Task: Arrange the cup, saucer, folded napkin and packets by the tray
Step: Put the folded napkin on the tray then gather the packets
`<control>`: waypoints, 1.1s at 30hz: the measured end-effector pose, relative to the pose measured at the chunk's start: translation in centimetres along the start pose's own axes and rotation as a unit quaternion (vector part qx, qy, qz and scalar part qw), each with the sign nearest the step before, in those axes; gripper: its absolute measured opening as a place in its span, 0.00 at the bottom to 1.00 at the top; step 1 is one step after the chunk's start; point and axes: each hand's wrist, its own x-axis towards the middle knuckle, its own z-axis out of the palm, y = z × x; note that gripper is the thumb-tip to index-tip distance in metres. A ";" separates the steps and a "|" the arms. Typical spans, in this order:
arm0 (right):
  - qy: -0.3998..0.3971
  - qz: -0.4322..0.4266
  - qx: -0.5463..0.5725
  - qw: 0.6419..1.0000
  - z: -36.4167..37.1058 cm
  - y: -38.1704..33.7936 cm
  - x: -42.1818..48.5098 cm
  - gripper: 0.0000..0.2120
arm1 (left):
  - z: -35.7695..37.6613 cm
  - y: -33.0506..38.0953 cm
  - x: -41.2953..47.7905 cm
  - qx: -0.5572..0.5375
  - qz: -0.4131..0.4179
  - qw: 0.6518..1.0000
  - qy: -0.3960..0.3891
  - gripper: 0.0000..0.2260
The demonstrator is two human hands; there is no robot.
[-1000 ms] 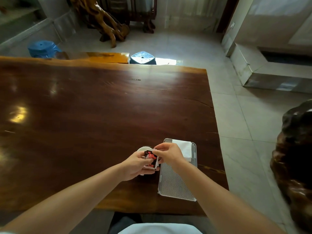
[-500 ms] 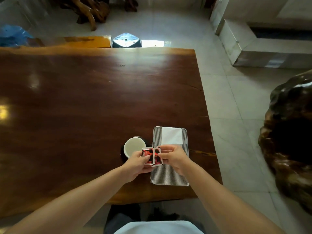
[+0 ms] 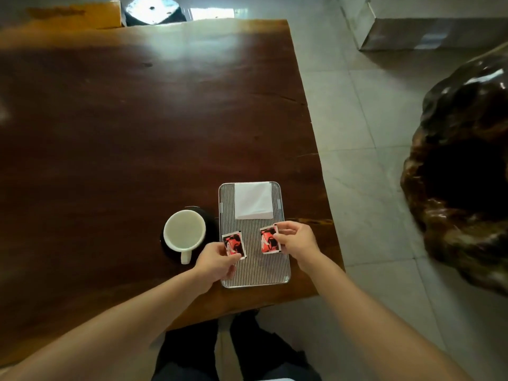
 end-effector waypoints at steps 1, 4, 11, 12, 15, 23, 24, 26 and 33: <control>0.011 -0.005 -0.030 0.999 0.0 0.4 0.6 0.13 | 0.3 0.0 0.5 0.024 0.003 1.000 0.012 0.04; 0.031 -0.027 -0.116 0.992 0.4 1.4 1.8 0.11 | 1.1 0.1 1.7 0.104 0.017 0.993 0.049 0.04; 0.073 -0.109 -0.266 0.955 1.2 2.3 2.3 0.11 | 1.5 -0.2 4.1 0.293 0.047 0.951 0.081 0.08; 0.071 -0.121 -0.283 0.949 1.1 2.3 2.1 0.11 | 1.4 0.1 4.0 0.341 0.051 0.935 0.080 0.11; 0.075 -0.168 -0.340 0.922 0.5 2.3 1.8 0.11 | 1.2 1.3 3.7 0.520 0.084 0.847 0.073 0.16; -0.005 -0.268 -0.445 0.854 1.8 3.9 1.7 0.16 | 1.4 0.2 3.9 0.588 0.222 0.774 0.071 0.22; -0.006 -0.272 -0.451 0.850 2.0 4.1 1.7 0.14 | 1.5 0.1 4.0 0.583 0.225 0.777 0.076 0.22; 0.000 -0.277 -0.456 0.846 2.2 4.6 1.7 0.12 | 1.5 -0.1 4.1 0.567 0.232 0.786 0.086 0.20; 0.012 -0.293 -0.457 0.840 2.0 5.5 1.5 0.13 | 1.7 -0.4 3.9 0.543 0.234 0.799 0.107 0.20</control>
